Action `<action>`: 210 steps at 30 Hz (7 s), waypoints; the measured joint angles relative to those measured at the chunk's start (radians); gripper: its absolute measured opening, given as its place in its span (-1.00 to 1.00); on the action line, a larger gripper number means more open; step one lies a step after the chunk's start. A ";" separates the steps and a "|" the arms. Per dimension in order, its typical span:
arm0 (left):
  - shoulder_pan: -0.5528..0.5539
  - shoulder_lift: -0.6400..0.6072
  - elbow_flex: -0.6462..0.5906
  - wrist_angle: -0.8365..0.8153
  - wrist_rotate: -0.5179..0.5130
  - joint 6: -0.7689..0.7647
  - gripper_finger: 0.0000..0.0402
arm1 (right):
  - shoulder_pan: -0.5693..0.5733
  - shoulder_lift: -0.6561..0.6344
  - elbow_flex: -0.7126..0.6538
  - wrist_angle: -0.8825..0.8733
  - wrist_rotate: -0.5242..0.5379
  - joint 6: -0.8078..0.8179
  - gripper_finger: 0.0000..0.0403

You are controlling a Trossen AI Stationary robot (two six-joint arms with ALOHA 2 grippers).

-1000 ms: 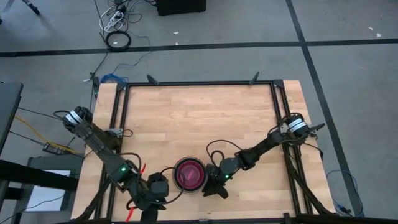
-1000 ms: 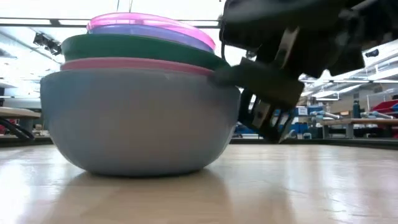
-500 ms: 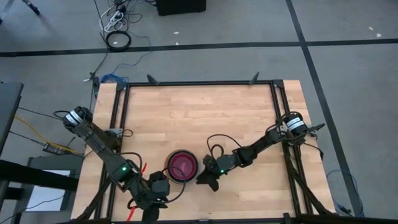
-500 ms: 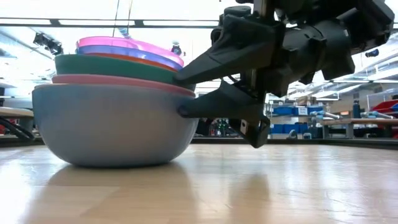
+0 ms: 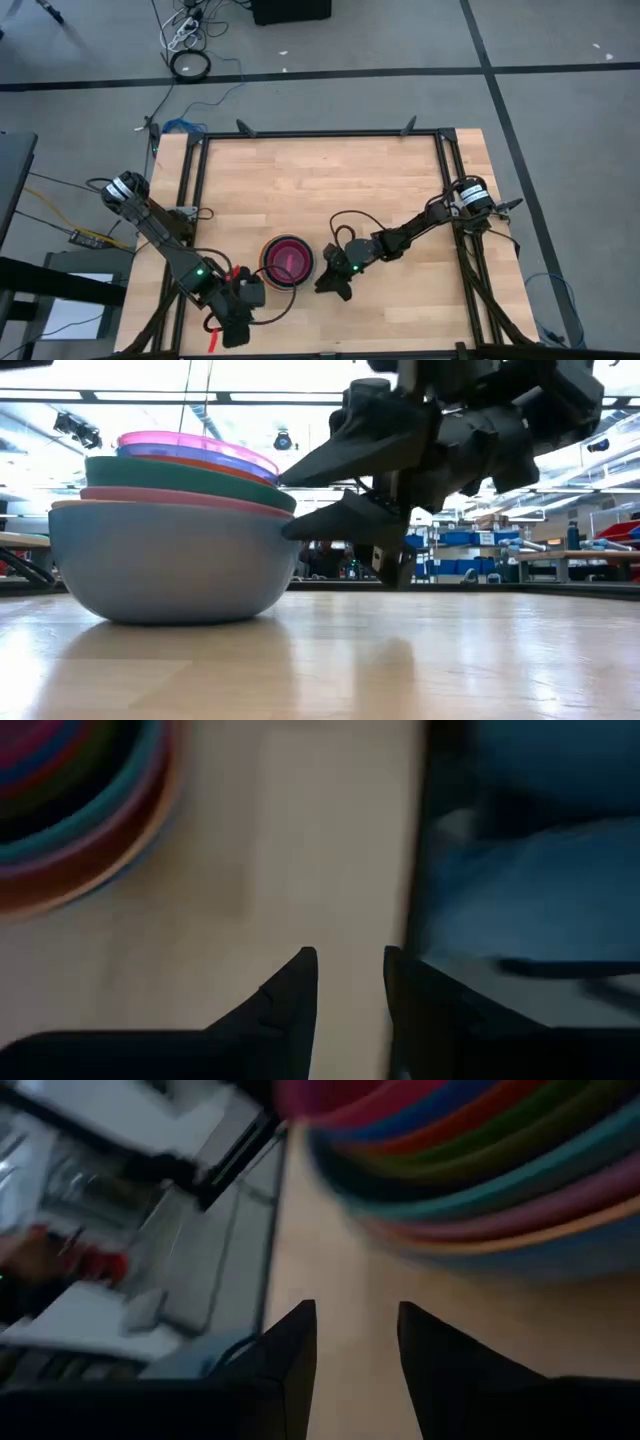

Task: Nest bowls inside each other
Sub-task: Move the stacked bowls to the top center of the table, then return to Home Position

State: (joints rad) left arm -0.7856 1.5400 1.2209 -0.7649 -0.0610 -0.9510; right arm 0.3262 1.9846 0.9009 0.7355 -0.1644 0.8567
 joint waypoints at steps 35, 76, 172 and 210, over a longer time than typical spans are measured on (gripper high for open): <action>0.258 0.006 -0.275 0.180 -0.313 0.161 -0.37 | 0.184 -0.861 -0.013 -0.688 0.600 -0.495 -0.35; 0.332 0.002 -0.275 0.597 -0.066 0.215 -0.37 | 0.159 -0.165 -0.013 -0.563 0.460 -0.045 -0.35; 0.809 -0.946 -0.860 1.264 0.111 0.842 -0.37 | -0.505 -1.553 -0.327 -0.644 -0.123 -0.740 -0.45; 0.626 -1.221 -1.212 1.534 -0.164 0.944 -0.37 | -0.505 -1.787 -0.565 -0.657 -0.088 -0.674 -0.45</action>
State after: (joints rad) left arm -0.1593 0.3191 0.0091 0.7691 -0.2254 -0.0071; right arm -0.1787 0.1974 0.3363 0.0783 -0.2524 0.1827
